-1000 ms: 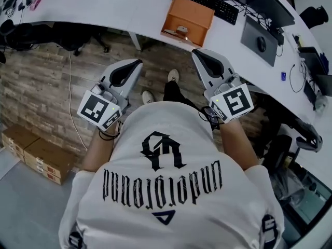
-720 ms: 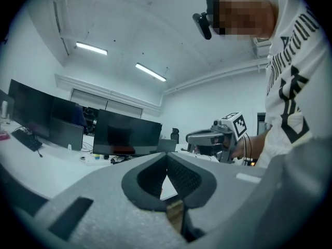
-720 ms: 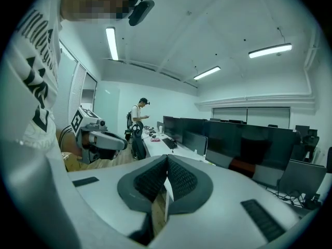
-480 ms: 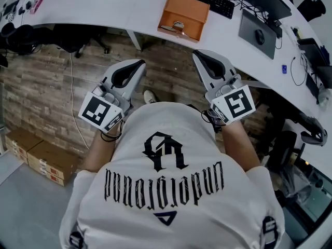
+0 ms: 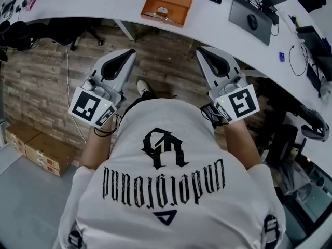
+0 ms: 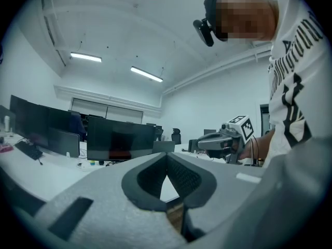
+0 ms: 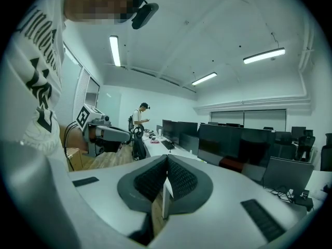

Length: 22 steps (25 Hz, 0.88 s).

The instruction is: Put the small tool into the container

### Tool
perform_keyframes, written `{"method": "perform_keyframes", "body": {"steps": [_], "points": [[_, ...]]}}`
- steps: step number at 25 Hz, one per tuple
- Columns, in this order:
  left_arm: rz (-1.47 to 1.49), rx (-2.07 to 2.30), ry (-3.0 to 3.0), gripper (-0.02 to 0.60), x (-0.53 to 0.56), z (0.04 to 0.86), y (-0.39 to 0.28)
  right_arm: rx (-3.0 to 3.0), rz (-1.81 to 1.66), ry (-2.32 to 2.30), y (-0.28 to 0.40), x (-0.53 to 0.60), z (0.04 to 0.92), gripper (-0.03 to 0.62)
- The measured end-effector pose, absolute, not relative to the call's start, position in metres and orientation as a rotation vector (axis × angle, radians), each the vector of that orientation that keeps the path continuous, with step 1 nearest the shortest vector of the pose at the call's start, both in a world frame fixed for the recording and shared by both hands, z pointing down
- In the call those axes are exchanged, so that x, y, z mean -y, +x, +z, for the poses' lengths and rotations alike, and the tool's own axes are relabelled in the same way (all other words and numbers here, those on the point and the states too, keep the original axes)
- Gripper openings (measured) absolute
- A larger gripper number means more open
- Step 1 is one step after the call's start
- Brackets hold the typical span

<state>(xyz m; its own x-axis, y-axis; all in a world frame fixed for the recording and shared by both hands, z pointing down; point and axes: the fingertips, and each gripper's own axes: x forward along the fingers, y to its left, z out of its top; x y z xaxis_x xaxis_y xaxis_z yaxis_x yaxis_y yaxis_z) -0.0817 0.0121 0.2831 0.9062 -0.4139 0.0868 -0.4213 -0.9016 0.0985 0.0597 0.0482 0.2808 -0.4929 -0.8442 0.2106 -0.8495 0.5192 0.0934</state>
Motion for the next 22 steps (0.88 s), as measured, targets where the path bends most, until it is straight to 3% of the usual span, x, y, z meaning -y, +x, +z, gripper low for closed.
{"method": "perform_keyframes", "body": {"steps": [10, 22], "points": [[0.102, 0.616, 2.948, 0.014, -0.112, 0.285, -0.011, 2.596, 0.039, 1.378, 0.104, -0.128, 0.289, 0.015], [0.077, 0.715, 2.907, 0.014, -0.166, 0.295, 0.016, 2.649, 0.07, 1.3, 0.127, -0.18, 0.299, 0.015]]}}
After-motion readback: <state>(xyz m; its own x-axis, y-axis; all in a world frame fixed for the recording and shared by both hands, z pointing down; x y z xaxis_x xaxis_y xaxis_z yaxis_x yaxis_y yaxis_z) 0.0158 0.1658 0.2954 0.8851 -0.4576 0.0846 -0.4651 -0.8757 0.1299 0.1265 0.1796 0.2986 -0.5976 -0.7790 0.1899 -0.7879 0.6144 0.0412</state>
